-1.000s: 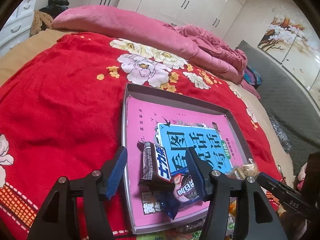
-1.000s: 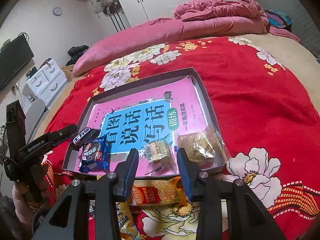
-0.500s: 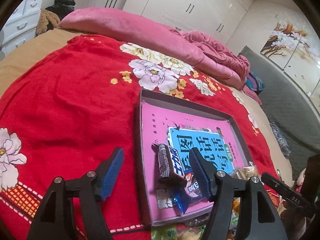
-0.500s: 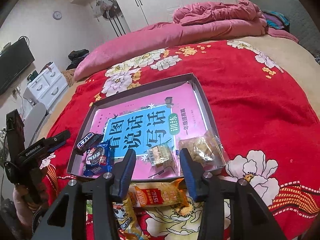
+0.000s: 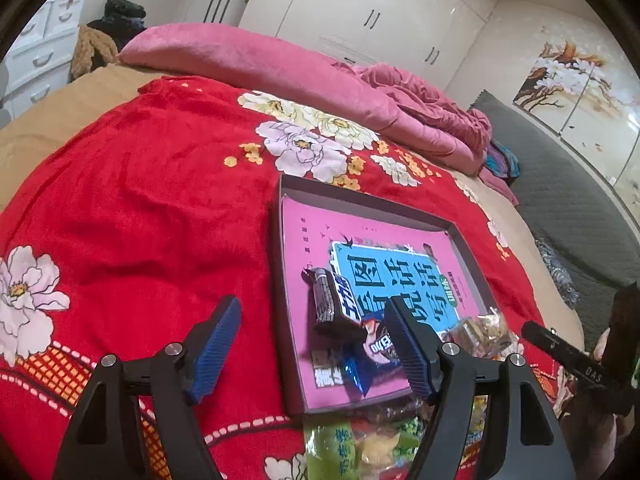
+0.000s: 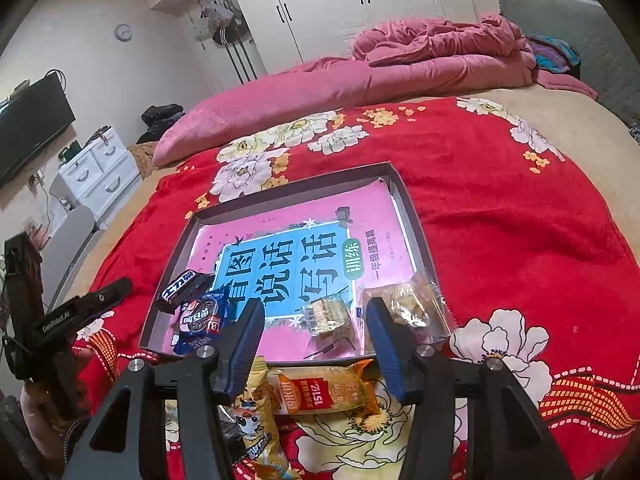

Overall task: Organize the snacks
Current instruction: 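Lift both open grippers away from the tray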

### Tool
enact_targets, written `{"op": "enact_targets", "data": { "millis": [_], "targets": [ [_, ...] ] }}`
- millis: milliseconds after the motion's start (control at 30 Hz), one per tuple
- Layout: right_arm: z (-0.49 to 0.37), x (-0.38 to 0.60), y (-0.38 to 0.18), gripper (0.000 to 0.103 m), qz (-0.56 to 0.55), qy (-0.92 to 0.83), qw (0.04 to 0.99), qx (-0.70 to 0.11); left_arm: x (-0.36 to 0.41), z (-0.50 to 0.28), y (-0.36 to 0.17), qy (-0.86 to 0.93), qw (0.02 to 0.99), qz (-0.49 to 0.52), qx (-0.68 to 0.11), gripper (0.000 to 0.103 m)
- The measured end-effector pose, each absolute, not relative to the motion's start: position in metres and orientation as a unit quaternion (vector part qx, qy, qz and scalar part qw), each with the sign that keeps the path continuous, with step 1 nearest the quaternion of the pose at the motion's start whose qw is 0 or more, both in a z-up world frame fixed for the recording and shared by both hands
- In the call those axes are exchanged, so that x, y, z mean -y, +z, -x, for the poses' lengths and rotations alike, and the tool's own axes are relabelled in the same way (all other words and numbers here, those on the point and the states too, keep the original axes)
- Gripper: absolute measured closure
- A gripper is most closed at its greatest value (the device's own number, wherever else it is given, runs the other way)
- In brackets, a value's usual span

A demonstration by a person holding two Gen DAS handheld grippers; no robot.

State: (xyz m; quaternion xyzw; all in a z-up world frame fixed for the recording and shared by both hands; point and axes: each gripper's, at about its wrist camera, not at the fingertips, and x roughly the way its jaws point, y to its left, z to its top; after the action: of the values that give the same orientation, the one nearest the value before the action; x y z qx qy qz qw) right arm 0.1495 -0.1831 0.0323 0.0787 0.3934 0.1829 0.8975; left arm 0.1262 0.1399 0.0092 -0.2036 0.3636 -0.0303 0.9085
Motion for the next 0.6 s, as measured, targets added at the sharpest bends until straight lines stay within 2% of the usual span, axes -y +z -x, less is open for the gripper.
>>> {"op": "enact_targets", "data": {
  "millis": [600],
  "targets": [
    [-0.133,0.184,0.043,0.045,-0.072,0.184,0.906,-0.374,-0.121,-0.102,0.023,-0.041,0.917,0.176,-0.355,0.027]
  ]
}}
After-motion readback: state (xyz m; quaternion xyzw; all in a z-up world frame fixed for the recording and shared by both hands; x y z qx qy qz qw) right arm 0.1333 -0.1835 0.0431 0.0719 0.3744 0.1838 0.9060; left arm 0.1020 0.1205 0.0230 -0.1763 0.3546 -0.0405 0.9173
